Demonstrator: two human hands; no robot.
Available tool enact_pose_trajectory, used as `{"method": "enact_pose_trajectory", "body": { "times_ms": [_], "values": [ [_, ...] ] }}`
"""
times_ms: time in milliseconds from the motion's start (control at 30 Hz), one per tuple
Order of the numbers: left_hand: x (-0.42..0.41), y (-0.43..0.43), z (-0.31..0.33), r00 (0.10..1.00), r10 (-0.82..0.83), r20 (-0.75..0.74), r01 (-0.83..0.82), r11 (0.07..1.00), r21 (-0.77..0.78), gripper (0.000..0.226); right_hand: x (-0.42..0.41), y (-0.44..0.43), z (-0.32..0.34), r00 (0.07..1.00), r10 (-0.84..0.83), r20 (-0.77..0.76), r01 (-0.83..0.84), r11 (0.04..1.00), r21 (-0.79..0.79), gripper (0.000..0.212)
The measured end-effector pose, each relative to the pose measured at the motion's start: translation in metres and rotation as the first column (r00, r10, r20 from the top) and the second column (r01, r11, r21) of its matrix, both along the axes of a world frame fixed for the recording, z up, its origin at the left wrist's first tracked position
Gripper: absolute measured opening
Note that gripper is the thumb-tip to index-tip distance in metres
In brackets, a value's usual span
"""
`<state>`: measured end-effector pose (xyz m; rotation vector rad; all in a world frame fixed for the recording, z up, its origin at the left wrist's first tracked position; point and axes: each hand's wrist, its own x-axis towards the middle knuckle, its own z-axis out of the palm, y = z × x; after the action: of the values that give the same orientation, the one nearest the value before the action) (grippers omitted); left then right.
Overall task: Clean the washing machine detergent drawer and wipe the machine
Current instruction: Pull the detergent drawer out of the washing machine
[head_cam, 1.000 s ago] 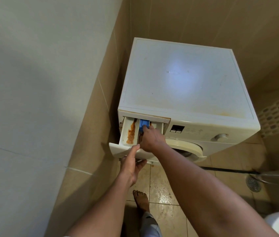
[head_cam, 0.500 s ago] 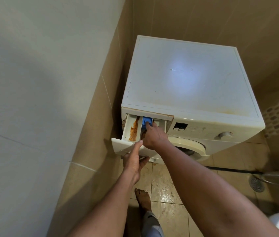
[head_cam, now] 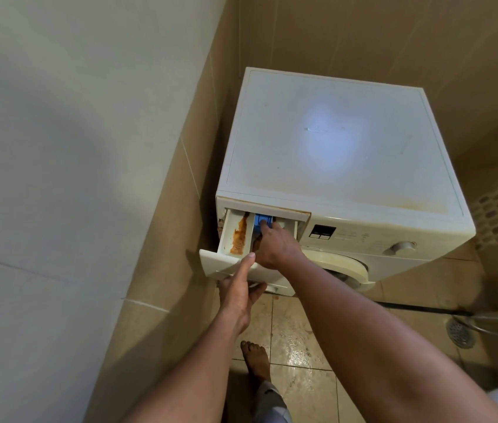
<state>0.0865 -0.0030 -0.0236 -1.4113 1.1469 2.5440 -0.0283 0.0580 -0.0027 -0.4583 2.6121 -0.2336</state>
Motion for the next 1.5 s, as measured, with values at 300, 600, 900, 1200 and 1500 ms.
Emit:
{"method": "enact_pose_trajectory", "body": {
  "times_ms": [300,600,900,1200,1500],
  "values": [
    [-0.004,-0.003,-0.002,1.000,-0.025,-0.002,0.025,0.999,0.024,0.057,-0.005,-0.004,-0.001,1.000,-0.003,-0.020,0.004,1.000,0.020,0.070],
    [0.028,-0.001,-0.002,0.998,-0.053,0.022,0.052,0.998,0.035,0.035,0.030,0.002,-0.007,1.000,-0.007,0.011,0.007,1.000,-0.017,0.094],
    [0.063,-0.004,-0.008,0.996,-0.067,0.053,0.060,0.990,0.132,0.031,0.087,0.013,-0.015,0.995,-0.099,-0.030,0.095,0.989,-0.113,0.090],
    [0.070,-0.005,0.016,0.995,-0.053,0.088,0.029,0.968,0.247,0.033,0.112,0.063,0.003,0.740,-0.671,-0.055,0.500,0.602,-0.622,0.032],
    [0.076,0.031,0.031,0.955,-0.294,0.035,0.281,0.937,0.208,0.033,0.135,0.155,0.014,0.747,-0.605,0.274,0.636,0.532,-0.559,0.032]
  ]
}}
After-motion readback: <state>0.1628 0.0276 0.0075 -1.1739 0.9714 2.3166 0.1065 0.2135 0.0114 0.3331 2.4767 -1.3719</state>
